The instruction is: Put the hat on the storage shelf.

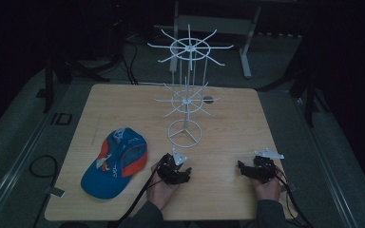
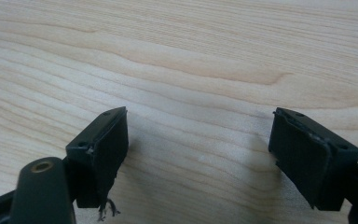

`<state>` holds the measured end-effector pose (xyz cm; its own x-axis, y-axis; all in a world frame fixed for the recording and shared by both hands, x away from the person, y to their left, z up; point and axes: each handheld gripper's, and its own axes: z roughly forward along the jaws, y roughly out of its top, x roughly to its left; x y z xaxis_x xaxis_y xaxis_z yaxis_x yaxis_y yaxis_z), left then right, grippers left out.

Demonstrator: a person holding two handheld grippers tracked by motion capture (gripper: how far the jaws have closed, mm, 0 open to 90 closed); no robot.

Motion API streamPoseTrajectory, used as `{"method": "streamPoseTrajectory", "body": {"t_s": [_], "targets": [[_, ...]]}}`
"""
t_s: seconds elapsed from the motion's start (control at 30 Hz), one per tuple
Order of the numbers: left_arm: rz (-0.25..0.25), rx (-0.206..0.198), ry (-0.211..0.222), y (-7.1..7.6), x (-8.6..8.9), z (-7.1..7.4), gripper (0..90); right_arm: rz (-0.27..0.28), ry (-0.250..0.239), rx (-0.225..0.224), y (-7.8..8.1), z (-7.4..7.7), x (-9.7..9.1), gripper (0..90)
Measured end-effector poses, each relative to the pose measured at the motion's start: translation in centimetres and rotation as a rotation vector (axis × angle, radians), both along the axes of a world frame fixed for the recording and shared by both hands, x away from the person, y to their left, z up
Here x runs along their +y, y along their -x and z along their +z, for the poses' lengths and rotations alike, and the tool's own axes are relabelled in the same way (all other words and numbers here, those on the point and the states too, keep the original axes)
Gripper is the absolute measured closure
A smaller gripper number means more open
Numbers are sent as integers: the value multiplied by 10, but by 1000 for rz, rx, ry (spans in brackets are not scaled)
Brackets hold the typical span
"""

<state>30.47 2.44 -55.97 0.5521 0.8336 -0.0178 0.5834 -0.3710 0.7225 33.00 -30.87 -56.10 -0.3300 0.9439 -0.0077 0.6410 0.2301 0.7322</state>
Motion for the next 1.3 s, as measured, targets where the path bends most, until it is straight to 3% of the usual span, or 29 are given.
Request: {"method": "streamPoseTrajectory", "body": {"t_s": [0.2, 0.43, 0.73, 0.97, 1.3], "targets": [[-18, 29, 0, -3, 7, 4, 520, 0, 0, 0, 0, 0, 0, 196], [-41, 20, -1, -4, 20, 22, 539, -1, -2, 1, 0, 0, 0, 196], [-24, -1, -60, -9, 41, 47, 501, -1, -2, 3, 0, 0, 0, 196], [-10, 6, -71, -14, 57, 59, 481, -1, -2, 2, 0, 0, 0, 196], [33, -23, -93, -22, 82, 82, 401, 0, -1, 2, 0, 0, 0, 197]]}}
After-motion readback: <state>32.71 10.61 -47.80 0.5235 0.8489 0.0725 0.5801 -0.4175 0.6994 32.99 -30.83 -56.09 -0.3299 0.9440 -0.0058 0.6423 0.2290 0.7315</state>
